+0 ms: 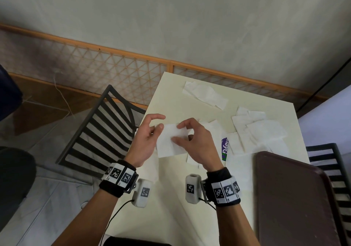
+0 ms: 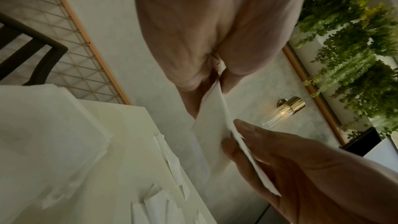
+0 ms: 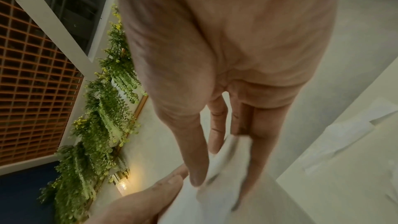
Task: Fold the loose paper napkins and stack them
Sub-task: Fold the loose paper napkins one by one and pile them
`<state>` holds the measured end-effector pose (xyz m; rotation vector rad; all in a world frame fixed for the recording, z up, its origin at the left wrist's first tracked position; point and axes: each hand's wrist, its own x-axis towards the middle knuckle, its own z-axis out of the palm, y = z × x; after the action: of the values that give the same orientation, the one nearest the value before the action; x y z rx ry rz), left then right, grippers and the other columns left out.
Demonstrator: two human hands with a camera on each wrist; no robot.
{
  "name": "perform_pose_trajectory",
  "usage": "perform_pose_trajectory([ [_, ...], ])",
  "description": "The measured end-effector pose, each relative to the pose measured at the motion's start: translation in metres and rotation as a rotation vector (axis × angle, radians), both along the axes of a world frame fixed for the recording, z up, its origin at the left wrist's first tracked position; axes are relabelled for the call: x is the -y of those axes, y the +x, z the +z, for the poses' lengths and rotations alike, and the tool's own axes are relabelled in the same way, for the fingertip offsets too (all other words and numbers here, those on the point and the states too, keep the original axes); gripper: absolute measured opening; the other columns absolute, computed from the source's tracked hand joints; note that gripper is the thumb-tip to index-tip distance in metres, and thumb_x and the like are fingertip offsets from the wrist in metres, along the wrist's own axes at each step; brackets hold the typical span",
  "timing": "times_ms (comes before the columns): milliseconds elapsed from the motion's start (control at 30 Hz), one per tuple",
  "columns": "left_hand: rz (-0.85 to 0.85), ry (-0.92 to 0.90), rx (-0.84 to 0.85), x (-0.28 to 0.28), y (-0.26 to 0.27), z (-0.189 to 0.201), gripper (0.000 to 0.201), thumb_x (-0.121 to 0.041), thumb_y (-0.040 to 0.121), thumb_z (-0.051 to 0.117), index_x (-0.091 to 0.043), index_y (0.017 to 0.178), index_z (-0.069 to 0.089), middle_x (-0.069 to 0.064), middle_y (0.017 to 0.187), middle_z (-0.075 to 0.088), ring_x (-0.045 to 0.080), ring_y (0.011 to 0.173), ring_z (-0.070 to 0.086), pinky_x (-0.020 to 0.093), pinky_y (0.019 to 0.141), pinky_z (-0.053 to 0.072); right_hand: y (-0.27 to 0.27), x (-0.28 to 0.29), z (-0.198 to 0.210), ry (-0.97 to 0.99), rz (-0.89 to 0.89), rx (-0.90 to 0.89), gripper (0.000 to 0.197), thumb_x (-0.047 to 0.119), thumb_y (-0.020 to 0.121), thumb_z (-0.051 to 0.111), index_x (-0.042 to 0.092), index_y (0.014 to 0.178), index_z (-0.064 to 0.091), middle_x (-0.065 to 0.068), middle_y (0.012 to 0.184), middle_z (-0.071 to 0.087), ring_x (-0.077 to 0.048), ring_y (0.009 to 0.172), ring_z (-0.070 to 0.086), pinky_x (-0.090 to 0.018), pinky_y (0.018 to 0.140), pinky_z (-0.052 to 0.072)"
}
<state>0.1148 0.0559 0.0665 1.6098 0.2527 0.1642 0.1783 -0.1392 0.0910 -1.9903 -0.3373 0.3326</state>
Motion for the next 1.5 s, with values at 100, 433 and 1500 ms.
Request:
perform_pose_trajectory([
  [100,-0.01,0.169,0.033,-0.001,-0.002,-0.001,0.022,-0.029,0.114,0.052,-0.036,0.135,0.057,0.006,0.064,0.035,0.026,0.057,0.03,0.036,0.057,0.03,0.001,-0.004,-0.004,-0.089,-0.069,0.195,0.03,0.044,0.1,0.075,0.028,0.12,0.058,0.008,0.118,0.058,-0.014,0.099,0.068,-0.034,0.083,0.059],
  [433,-0.066,0.306,0.0,-0.01,-0.011,-0.014,0.023,-0.025,0.116,0.046,-0.036,0.135,0.052,0.013,0.063,0.043,0.026,0.055,0.041,0.038,0.055,0.037,0.006,-0.038,-0.04,-0.175,0.152,0.253,0.038,0.047,0.115,0.044,0.022,0.087,0.041,0.008,0.07,0.05,-0.013,0.068,0.051,-0.036,0.067,0.044],
  [1500,-0.094,0.782,-0.166,0.012,0.004,-0.074,0.019,-0.018,0.1,0.071,-0.022,0.119,0.068,-0.006,0.122,0.061,0.015,0.118,0.047,0.029,0.102,0.044,0.048,0.072,-0.142,-0.759,-0.479,-0.175,0.07,0.057,0.078,0.085,0.017,0.125,0.052,-0.02,0.136,0.044,-0.046,0.126,0.046,-0.056,0.103,0.05],
])
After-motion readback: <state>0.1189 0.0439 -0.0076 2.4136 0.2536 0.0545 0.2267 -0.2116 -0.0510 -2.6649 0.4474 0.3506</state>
